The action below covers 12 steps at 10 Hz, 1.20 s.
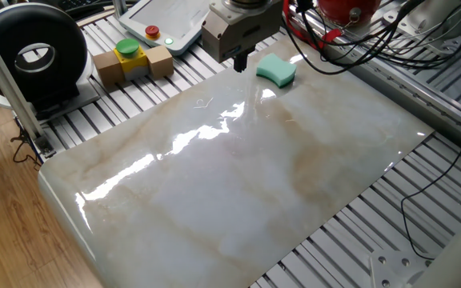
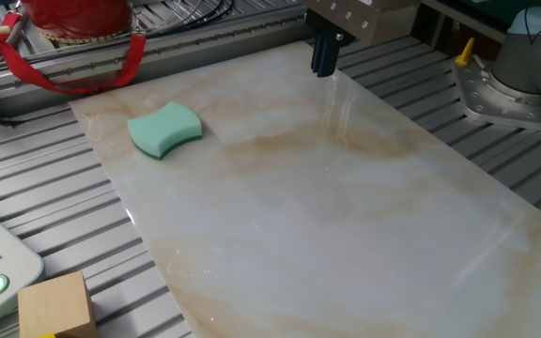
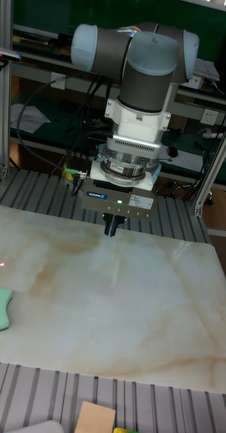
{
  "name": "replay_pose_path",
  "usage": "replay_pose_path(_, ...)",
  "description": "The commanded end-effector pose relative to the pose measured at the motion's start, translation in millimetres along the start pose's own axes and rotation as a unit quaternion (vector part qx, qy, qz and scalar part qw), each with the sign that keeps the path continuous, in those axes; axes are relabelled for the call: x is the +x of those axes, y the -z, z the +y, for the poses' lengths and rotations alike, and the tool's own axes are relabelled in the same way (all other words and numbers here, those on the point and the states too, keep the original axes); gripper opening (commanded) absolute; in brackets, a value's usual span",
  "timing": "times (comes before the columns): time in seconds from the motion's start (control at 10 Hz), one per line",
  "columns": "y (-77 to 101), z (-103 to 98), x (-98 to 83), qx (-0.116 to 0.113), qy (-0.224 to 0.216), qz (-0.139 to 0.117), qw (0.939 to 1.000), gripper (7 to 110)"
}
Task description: Clean the tabletop with a sponge
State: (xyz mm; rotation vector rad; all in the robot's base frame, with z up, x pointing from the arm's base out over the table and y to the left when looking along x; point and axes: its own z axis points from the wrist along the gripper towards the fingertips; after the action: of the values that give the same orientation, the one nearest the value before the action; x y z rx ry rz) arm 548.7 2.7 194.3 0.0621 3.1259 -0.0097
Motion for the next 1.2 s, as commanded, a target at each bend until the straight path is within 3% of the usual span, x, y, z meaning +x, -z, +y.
replay_pose_path(0.0, 0.7, 4, -0.4, -0.009, -0.005, -0.001, 0.9999, 7)
replay_pose_path(1.1, 8.8, -1, 10.1, 0.001, 0.005, 0.017, 0.9998, 7)
